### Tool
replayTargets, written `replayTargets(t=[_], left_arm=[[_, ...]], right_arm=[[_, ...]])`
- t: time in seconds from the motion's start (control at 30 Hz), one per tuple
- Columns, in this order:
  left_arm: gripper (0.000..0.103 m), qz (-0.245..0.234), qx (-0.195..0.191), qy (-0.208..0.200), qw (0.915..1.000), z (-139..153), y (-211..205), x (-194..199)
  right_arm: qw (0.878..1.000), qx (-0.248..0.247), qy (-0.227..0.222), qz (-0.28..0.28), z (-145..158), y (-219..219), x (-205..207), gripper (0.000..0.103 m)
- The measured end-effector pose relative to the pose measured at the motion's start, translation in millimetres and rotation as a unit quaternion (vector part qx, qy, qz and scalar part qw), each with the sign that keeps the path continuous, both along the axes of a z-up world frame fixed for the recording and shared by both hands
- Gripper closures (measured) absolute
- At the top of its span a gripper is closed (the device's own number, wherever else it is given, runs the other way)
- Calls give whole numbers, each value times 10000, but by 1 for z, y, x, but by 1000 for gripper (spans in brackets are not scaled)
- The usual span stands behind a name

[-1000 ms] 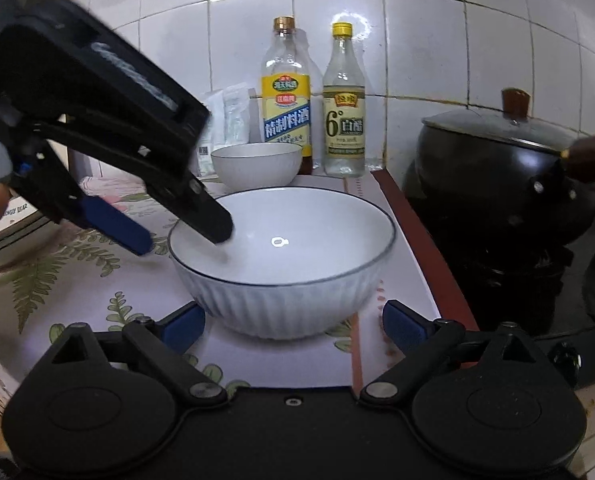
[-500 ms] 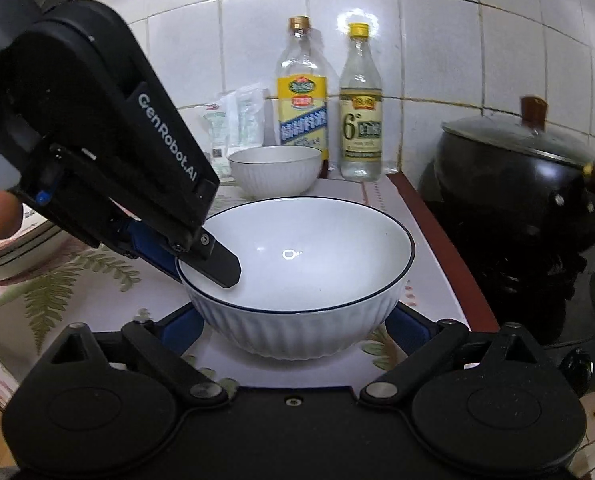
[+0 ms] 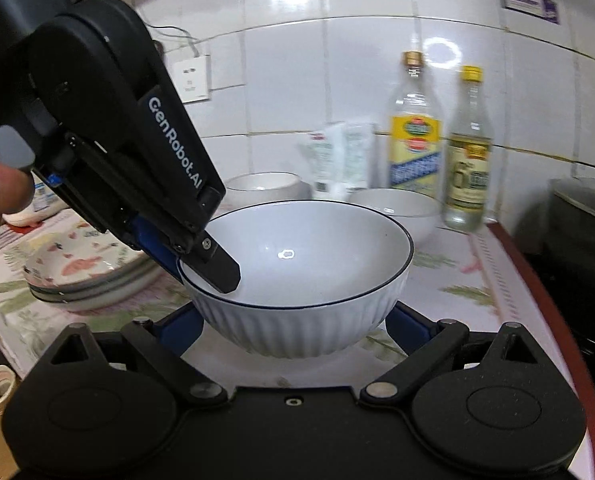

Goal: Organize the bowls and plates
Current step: 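Carry the white bowl beside the plate stack and set it down, opening both tools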

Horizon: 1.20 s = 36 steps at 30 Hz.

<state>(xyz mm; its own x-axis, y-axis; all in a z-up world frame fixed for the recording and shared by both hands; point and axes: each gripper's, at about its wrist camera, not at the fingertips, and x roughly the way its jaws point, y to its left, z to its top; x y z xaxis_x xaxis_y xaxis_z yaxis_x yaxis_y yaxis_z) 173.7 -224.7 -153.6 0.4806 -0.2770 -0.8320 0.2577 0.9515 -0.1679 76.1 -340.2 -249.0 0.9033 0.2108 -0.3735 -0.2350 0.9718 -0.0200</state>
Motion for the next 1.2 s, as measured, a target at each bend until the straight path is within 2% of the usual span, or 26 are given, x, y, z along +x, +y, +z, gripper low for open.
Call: replayTargets(t=[0.23,0.47,0.7,0.93,1.13,1.2], left_arm=[[89,385,98,31,9992,-10,24,23],[89,469,221,169,9985,-23,26,43],[88,484,371,294,9977,-35,28,49],[86,596,59,388,9974,-36,36,47],[82,473,-23,402,9981,-23,41,39],[71,461,-36,480,9978,-17,43,35]], right_arm=[[9992,-53,144,361,-8,24,37,3],[9982,-242,304,462,-16,31,61,3],[9965,-142,633,532,-24,33,71,4],[9965,-477,664,161,-16,42,57,3],[9981,-26,618,-18,7,19,31,3],[9981,94,596,-110,19,9,24,3]])
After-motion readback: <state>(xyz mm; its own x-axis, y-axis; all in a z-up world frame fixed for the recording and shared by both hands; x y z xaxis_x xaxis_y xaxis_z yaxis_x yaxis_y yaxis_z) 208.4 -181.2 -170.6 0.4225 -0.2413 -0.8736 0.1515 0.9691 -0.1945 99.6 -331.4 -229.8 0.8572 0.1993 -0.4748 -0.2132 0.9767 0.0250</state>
